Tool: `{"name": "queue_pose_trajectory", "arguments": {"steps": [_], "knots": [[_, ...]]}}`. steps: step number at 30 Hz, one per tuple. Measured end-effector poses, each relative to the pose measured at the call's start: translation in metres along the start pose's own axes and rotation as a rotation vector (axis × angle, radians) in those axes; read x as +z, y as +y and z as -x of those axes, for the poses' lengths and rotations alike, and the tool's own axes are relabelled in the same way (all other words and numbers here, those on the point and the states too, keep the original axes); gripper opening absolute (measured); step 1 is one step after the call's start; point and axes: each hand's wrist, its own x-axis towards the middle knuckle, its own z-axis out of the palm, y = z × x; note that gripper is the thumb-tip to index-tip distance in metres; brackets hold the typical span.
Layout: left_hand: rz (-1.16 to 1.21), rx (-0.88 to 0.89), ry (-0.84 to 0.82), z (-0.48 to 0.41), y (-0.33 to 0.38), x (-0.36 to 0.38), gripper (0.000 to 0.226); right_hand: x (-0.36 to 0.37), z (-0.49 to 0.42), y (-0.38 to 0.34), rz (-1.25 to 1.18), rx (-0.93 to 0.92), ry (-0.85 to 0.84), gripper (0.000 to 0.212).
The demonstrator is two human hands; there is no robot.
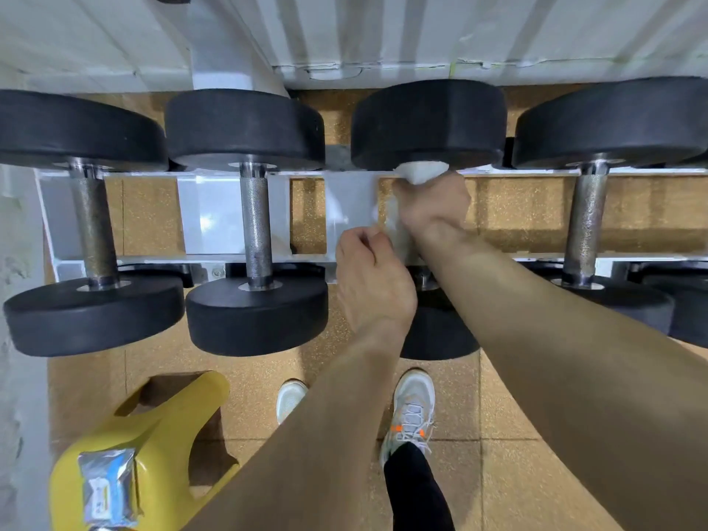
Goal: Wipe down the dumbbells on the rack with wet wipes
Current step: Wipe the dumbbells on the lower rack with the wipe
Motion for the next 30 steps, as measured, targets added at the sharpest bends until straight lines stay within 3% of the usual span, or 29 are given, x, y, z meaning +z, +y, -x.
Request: {"name": "queue_pose_trajectory", "arguments": {"steps": [3,6,9,11,13,16,18,20,23,27,30], "knots": [[0.133,-0.002,-0.039,-0.004,-0.001,-0.005,0.016,0.002,-0.005,0.002,-0.072,-0.007,-0.08,0.039],[0.16,0.08,-0.122,-0.005,0.002,-0.009,0.027,-0.021,0.009,0.022,-0.245,-0.011,-0.402,0.053],[0.183,0.006,-0.328,-0.014,0.017,-0.002,0.035,-0.056,0.017,0.042,-0.439,0.052,-0.672,0.046],[0.116,-0.056,-0.454,-0.026,0.029,0.009,0.03,-0.078,0.025,0.05,-0.518,0.053,-0.729,0.046],[0.064,-0.076,-0.518,-0.037,0.035,0.018,0.037,-0.089,0.033,0.058,-0.56,0.075,-0.632,0.051],[0.121,-0.142,-0.62,-0.049,0.033,0.029,0.053,-0.08,0.047,0.064,-0.554,0.131,-0.236,0.043],[0.176,-0.177,-0.678,-0.057,0.035,0.036,0.047,-0.066,0.056,0.07,-0.538,0.125,0.046,0.036],[0.226,-0.206,-0.703,-0.066,0.04,0.042,0.046,-0.052,0.066,0.078,-0.588,0.076,0.207,0.026],[0.285,-0.208,-0.748,-0.076,0.047,0.046,0.027,-0.041,0.067,0.084,-0.62,0.036,0.337,0.026],[0.279,-0.266,-0.83,-0.08,0.039,0.041,0.051,-0.038,0.061,0.084,-0.573,0.015,0.38,0.025],[0.087,-0.36,-0.91,-0.072,0.022,0.031,0.039,-0.037,0.061,0.083,-0.553,0.0,0.408,0.025]]}}
